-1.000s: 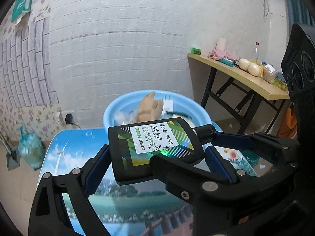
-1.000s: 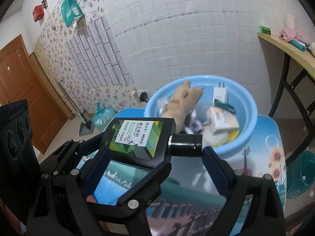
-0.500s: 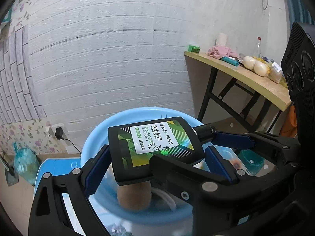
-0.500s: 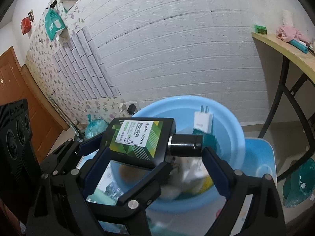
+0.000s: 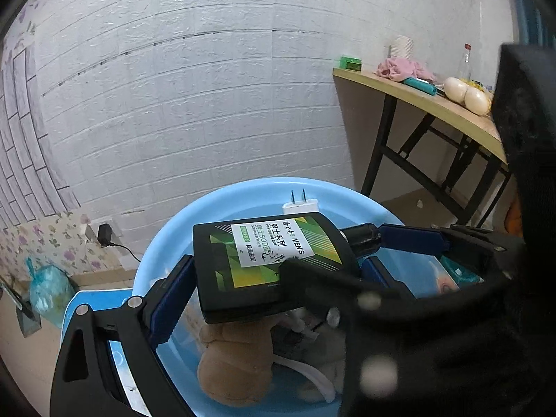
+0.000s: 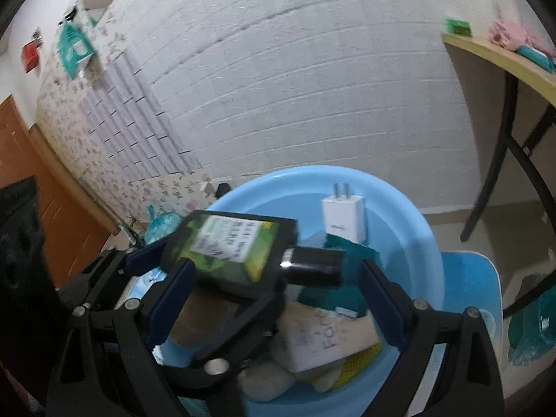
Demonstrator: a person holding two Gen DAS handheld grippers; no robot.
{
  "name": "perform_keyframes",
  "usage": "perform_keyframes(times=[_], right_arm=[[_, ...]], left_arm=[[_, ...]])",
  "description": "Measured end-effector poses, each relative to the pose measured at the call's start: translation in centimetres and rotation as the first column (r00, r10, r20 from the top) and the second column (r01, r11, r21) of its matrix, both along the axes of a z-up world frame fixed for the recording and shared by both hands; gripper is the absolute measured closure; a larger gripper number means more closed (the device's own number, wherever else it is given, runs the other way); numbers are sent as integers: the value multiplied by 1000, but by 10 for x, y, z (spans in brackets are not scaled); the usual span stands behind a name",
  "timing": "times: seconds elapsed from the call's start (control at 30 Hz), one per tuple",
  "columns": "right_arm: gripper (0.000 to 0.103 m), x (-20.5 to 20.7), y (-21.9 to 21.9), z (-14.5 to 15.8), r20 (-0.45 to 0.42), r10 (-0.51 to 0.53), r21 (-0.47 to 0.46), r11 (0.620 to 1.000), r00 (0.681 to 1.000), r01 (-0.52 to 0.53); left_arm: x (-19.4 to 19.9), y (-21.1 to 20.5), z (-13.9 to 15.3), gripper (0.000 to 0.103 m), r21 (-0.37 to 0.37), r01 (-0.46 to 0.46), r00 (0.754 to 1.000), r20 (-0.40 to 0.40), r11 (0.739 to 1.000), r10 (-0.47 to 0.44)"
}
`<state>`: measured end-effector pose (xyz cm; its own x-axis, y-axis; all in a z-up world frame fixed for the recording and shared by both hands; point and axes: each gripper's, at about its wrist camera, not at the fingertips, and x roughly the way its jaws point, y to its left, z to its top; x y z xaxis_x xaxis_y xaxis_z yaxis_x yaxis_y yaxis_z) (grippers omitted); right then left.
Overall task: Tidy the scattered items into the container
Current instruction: 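Lower the bottle into the basin and open both grippers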
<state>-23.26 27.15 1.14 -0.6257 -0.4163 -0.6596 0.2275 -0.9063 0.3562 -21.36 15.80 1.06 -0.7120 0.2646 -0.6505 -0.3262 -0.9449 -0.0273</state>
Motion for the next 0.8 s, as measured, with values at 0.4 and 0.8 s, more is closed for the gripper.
perform_keyframes(times=[0.4, 0.8], right_arm=[[8, 16, 17, 5, 18, -59, 13, 998, 998, 59], [8, 52, 20, 17, 12, -87, 49, 995, 996, 86]], left_arm=[[25, -16, 10, 8, 27, -6, 999, 51, 1000, 4], [52, -38, 19, 8, 61, -37, 994, 104, 997, 30]])
